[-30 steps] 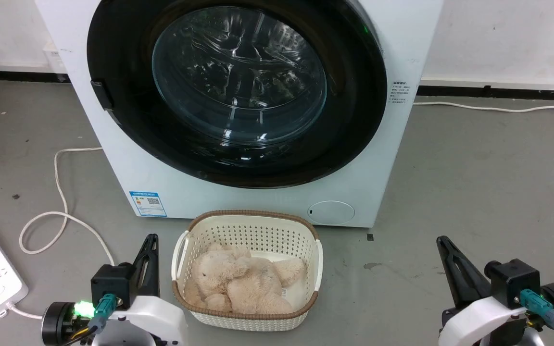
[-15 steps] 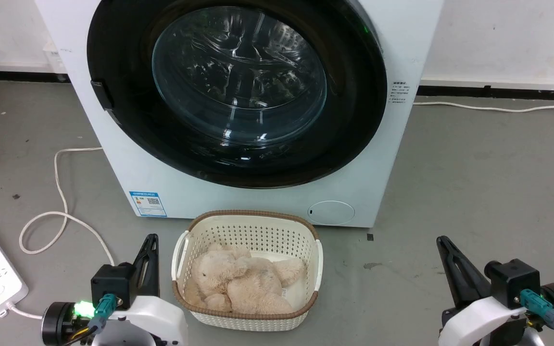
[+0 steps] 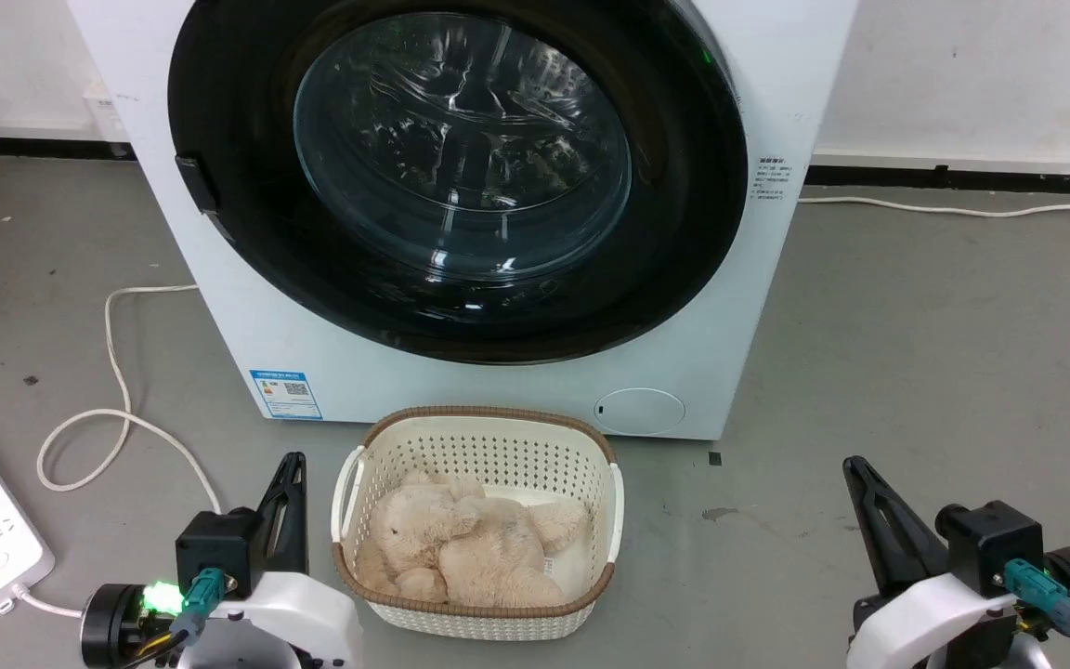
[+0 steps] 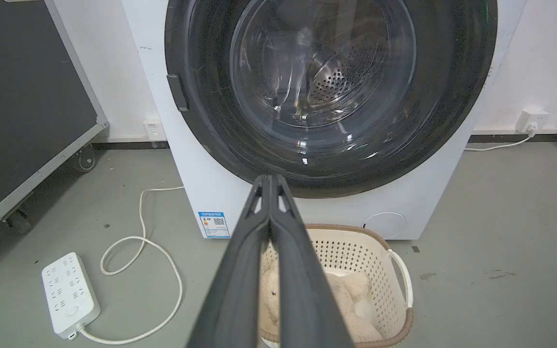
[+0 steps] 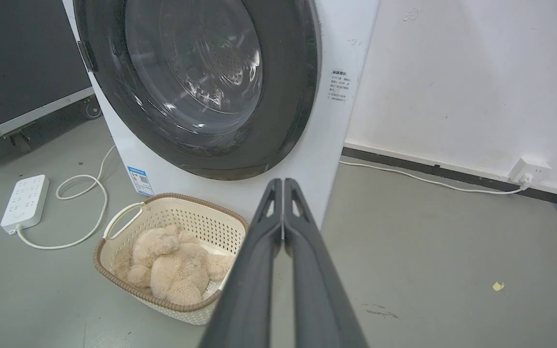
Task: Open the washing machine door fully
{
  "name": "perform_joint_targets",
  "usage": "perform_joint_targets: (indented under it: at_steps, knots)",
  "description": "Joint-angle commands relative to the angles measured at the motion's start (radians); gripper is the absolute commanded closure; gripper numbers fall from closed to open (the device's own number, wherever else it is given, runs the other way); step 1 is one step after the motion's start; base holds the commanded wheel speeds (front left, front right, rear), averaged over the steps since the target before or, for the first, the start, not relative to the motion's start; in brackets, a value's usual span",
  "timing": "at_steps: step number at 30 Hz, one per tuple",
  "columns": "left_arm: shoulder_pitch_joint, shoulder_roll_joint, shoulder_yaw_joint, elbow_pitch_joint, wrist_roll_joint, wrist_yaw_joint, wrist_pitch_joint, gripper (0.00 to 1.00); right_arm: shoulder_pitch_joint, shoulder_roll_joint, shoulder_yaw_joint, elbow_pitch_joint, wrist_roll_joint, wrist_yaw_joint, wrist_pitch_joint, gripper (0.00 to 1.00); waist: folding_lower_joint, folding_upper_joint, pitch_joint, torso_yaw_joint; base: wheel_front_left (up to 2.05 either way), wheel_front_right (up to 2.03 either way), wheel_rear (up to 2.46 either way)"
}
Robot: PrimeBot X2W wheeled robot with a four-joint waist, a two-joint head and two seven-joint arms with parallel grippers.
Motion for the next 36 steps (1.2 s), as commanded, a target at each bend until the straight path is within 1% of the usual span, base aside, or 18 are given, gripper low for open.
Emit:
perform_joint_targets:
  at_steps: [1, 13, 14, 29, 36]
  knots:
    - [0.015, -0.001, -0.002, -0.004, 0.003, 0.003, 0.0, 1.0, 0.004, 0.003, 0.0, -0.005, -0.008, -0.001, 0.0, 1.0, 0.0, 0.0, 0.0, 0.0, 0.0, 0.0, 0.0]
    - [0.015, -0.001, -0.002, -0.004, 0.003, 0.003, 0.0, 1.0, 0.004, 0.003, 0.0, -0.005, -0.008, -0.001, 0.0, 1.0, 0.0, 0.0, 0.0, 0.0, 0.0, 0.0, 0.0]
    - [0.0, 0.0, 0.0, 0.0, 0.0, 0.0, 0.0, 0.0, 0.0, 0.0, 0.0, 0.0, 0.0, 0.0, 0.0, 0.0, 0.0, 0.0, 0.0, 0.0, 0.0, 0.0, 0.0]
    - [0.007, 0.0, -0.013, 0.004, -0.012, 0.002, -0.025, 0.0, 0.009, 0.0, -0.011, -0.009, 0.015, 0.0, -0.025, 0.0, 0.0, 0.0, 0.001, 0.002, 0.0, 0.0, 0.0]
    - [-0.006, 0.0, -0.022, 0.0, -0.02, 0.003, -0.04, 0.0, -0.013, -0.008, -0.013, -0.024, 0.03, 0.0, -0.04, 0.0, 0.0, 0.0, 0.034, 0.009, 0.0, 0.0, 0.0]
